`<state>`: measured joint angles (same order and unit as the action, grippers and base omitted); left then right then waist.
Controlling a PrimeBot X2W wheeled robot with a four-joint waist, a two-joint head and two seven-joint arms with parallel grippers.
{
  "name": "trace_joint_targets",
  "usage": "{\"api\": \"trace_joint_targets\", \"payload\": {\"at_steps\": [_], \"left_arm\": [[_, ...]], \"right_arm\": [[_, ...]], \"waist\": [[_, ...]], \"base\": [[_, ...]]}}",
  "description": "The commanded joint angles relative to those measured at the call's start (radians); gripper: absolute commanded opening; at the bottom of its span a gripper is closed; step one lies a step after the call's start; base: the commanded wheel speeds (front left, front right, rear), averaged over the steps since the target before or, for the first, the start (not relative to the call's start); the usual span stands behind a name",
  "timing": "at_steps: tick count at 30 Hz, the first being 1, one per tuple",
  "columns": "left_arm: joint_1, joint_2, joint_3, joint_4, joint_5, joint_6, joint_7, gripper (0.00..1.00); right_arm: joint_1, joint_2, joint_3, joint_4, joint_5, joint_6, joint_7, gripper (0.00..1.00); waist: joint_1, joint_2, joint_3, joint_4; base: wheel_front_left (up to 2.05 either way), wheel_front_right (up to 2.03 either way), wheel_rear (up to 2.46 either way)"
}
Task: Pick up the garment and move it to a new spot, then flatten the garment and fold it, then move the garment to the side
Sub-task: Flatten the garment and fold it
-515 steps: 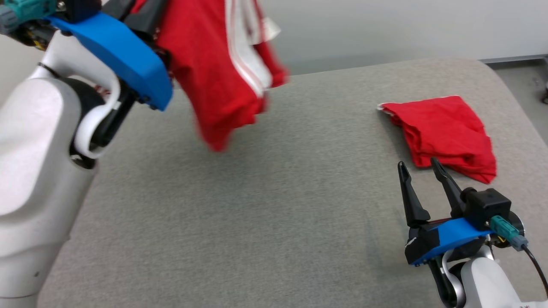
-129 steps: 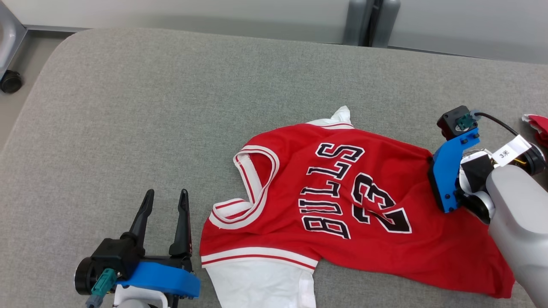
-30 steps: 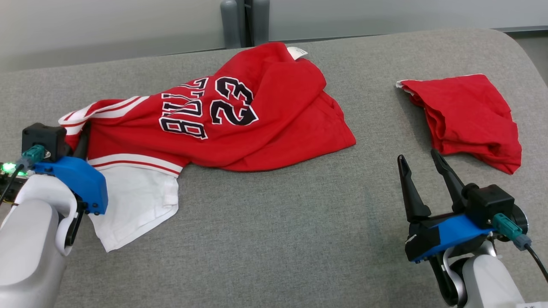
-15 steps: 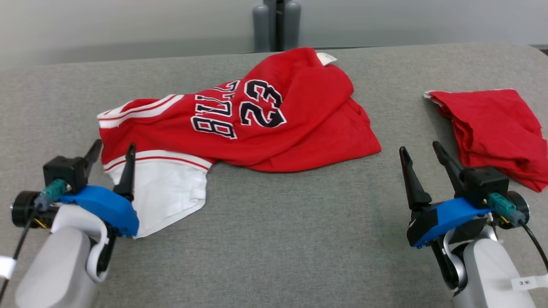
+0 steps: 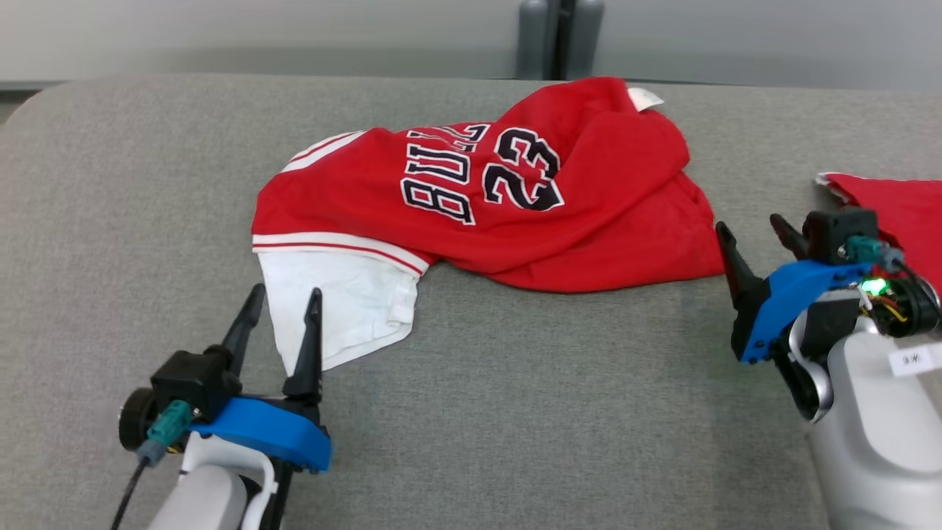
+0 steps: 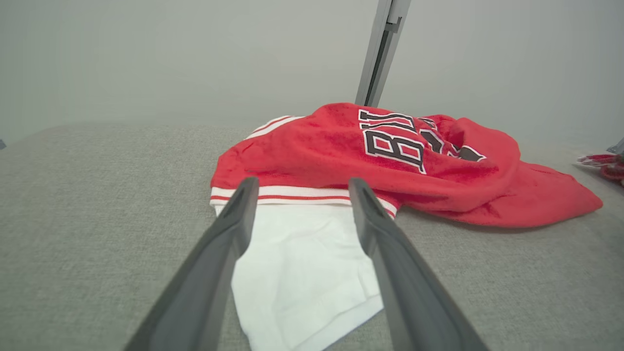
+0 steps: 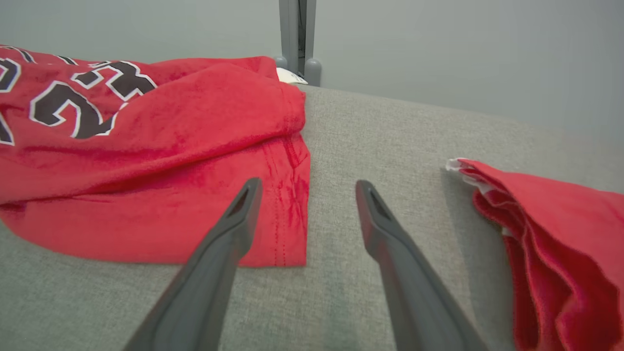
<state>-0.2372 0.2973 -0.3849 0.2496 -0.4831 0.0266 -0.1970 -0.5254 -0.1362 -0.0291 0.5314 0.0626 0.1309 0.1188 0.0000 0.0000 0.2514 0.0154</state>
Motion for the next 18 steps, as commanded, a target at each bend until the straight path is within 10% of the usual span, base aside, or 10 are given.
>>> {"api": "trace_joint_targets", "payload": {"at_steps": [1,18], "left_arm": [[0.014,-0.009,-0.007,-0.013,-0.001,0.006,0.0,1.0],[0.032,-0.009,-0.024,-0.046,-0.003,0.027,-0.003,1.0]], "right_arm": [[-0.036,-0.015,0.004,0.035,0.009,0.0,0.016,1.0],[-0.199,-0.062,0.122,0.293,0.173,0.0,0.045,1.0]], "waist": [[0.0,0.0,0.021,0.023],[0.0,0.0,0.062,0.065]], "base": [[0.0,0.0,0.0],[0.0,0.0,0.0]]}}
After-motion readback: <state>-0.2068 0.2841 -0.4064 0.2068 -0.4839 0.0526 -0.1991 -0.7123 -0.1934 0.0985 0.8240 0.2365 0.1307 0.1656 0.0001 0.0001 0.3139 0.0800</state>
